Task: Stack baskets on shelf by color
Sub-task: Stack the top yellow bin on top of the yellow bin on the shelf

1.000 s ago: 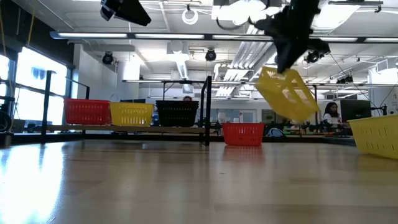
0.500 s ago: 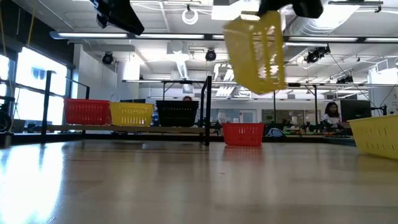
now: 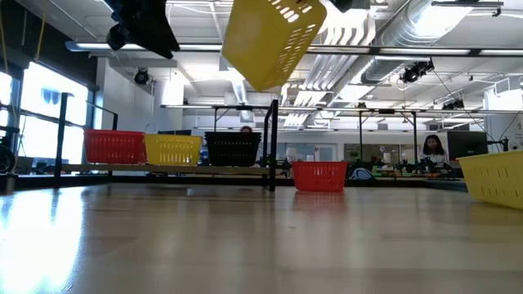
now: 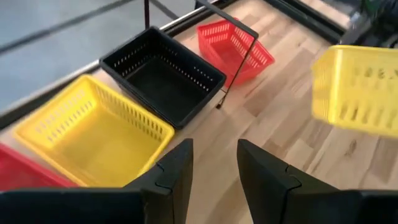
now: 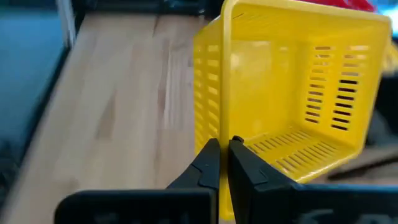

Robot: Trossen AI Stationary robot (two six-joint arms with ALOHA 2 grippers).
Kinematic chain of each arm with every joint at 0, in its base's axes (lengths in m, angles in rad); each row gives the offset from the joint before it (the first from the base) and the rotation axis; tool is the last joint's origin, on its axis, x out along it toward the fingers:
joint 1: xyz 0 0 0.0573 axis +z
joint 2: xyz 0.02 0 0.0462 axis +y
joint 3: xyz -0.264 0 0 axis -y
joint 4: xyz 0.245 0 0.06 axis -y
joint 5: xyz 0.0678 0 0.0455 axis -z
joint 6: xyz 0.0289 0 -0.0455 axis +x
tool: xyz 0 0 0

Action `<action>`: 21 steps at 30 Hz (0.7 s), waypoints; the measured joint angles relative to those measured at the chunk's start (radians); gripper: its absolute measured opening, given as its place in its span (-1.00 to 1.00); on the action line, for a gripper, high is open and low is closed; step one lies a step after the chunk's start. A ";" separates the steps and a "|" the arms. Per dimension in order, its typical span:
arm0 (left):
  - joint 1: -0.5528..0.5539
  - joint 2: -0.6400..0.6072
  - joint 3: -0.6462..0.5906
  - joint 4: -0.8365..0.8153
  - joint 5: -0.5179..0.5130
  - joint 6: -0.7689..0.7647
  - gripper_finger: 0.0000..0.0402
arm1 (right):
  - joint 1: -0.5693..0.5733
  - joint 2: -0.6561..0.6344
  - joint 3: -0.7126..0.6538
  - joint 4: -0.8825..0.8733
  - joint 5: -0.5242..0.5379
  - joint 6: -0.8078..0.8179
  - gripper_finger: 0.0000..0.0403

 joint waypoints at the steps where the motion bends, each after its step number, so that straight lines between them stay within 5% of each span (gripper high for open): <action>1: 0.000 0.000 0.000 0.001 0.000 -0.026 -0.43 | -0.008 0.004 0.000 -0.001 -0.015 -0.071 -1.00; 11: 0.000 0.000 0.000 0.001 0.031 -0.238 -0.43 | -0.096 0.082 0.000 0.014 -0.086 -0.692 -1.00; 21: -0.001 0.000 0.000 -0.003 0.076 -0.369 -0.43 | -0.109 0.245 0.000 0.014 -0.071 -1.032 -1.00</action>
